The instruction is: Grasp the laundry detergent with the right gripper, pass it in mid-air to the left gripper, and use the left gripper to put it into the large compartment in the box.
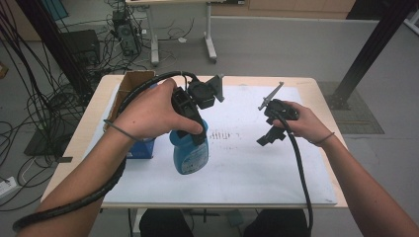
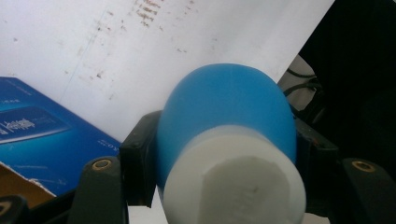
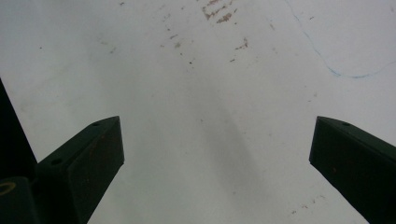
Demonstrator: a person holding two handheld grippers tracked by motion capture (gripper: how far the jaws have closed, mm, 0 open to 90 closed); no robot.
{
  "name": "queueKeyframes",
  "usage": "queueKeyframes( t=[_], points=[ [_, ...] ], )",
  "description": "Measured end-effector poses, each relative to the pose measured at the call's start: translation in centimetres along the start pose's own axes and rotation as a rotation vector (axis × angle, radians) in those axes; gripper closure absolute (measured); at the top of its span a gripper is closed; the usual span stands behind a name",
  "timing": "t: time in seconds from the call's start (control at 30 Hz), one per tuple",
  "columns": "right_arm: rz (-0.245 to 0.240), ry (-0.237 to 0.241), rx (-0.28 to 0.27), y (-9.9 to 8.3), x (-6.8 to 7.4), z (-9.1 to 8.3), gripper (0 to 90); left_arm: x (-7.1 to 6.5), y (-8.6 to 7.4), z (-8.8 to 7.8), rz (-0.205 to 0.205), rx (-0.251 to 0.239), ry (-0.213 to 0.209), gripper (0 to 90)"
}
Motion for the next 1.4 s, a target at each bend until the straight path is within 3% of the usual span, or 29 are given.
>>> queueKeyframes(
  t=[0.27, 0.57, 0.97, 1.4],
  points=[
    [0.047, -0.039, 0.054, 0.7, -1.6, 0.8, 2.9, 0.5, -0.2, -1.1, -0.025, 0.004, 0.018, 37.7],
    [0.092, -0.082, 0.076, 1.3, -3.2, 1.6, 2.9, 1.6, -0.6, -2.5, -0.069, 0.015, 0.044, 37.7],
    [0.114, -0.09, 0.093, 1.9, -4.0, 2.3, 3.1, 4.2, -0.9, -5.1, -0.16, 0.019, 0.076, 37.7],
    [0.114, -0.085, 0.084, 2.7, -4.0, 2.5, 3.1, 7.9, -1.1, -7.9, -0.296, 0.0, 0.11, 37.7]
  ],
)
Point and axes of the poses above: each handheld gripper's, and its own axes: z roughly forward along the jaws, y roughly out of its top, x roughly to its left, the point moved 6 cm from there along z, roughly forward along the jaws, and after that the axes turned 7 degrees about -x, right-handed, at the moved point
